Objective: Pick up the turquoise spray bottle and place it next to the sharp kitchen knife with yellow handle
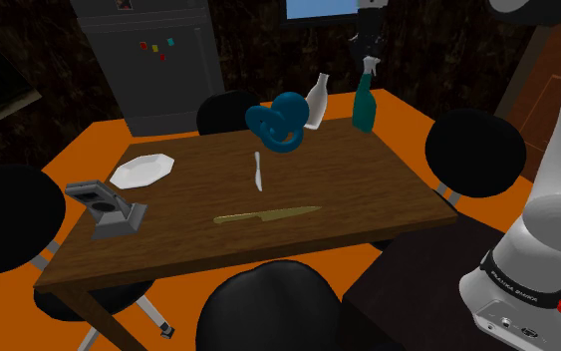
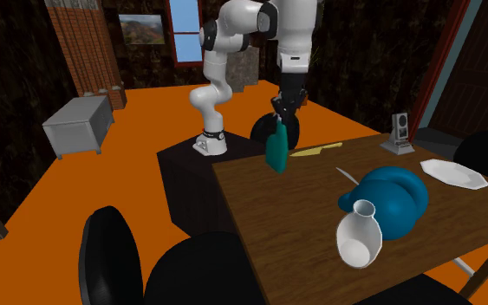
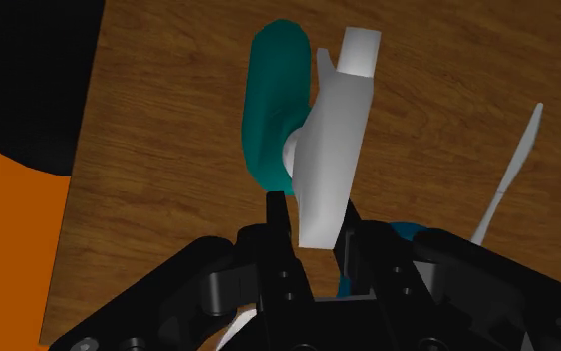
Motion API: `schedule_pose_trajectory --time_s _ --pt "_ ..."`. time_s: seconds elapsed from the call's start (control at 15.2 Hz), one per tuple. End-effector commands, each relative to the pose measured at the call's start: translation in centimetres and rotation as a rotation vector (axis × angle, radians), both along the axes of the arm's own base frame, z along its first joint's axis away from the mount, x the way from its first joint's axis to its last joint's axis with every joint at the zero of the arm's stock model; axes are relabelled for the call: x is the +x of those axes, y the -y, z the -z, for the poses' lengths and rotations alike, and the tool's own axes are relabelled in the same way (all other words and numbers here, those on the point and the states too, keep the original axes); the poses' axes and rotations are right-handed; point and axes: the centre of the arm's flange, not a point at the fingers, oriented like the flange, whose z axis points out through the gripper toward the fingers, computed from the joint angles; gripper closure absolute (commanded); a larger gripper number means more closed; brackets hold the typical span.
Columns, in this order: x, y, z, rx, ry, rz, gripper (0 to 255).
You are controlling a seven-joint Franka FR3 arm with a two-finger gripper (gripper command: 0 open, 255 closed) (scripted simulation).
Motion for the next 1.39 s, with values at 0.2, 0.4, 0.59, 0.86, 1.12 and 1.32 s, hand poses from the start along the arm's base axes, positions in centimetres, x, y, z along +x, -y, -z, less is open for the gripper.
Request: schedule_pose_trajectory --time_s 0.2,0.4,0.59,0.86,1.12,1.32 --pt "-0.2 -5.6 -3.6 0.0 0.0 0.001 255" --pt "-0.4 -8.9 -5.7 0.0 0.0 0.001 255" --pt "-0.5 -12.3 -7.7 0.0 0.0 0.001 255" --pt "-0.8 -16.8 -10.5 0.0 0.0 0.001 255" --pt "-1.0 -21.3 -13.2 0.0 0.0 0.001 255" --pt "-1.2 -24.7 -15.3 0.0 0.0 0.001 255"
